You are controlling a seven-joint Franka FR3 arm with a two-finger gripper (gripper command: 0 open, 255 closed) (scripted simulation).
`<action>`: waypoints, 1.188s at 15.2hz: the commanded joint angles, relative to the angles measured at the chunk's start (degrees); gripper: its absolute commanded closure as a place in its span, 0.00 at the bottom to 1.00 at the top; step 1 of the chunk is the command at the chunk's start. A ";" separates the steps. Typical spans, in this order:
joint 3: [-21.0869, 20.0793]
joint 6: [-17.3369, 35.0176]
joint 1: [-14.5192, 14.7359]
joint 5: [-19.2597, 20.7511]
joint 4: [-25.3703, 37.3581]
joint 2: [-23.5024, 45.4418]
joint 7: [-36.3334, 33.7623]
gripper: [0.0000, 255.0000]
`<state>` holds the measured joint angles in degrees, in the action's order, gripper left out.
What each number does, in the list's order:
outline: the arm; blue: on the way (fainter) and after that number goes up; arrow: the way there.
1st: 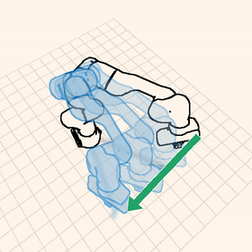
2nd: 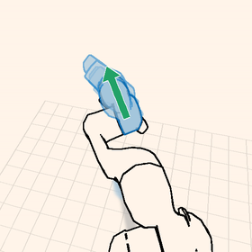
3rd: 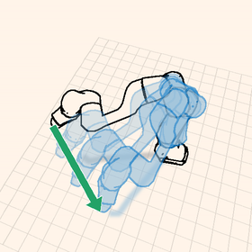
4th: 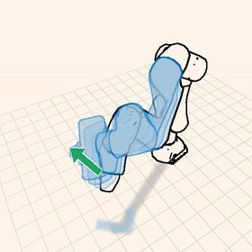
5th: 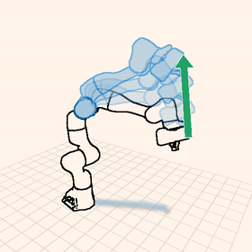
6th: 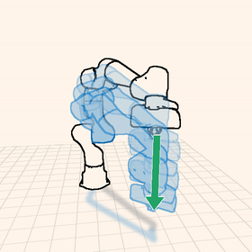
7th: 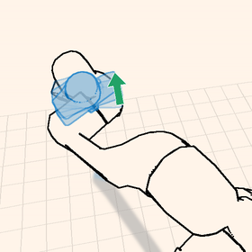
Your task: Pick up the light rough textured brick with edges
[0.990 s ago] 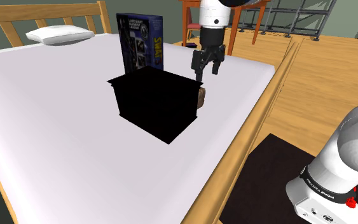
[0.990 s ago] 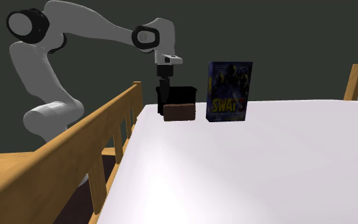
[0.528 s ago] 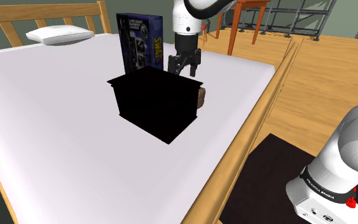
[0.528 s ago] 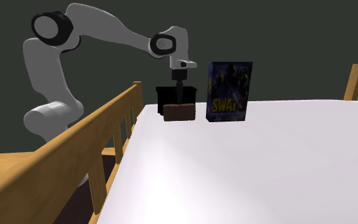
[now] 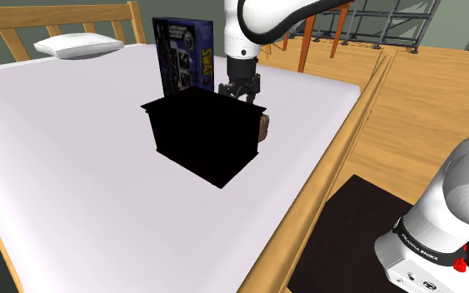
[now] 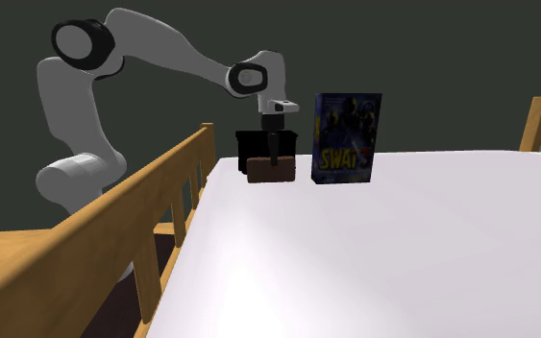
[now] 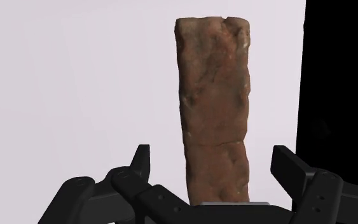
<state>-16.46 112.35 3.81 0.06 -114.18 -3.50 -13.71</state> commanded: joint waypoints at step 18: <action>-0.13 -5.51 0.14 -0.24 4.52 -0.28 0.03 1.00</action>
<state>-16.60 107.53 3.96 -0.15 -110.23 -3.63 -13.72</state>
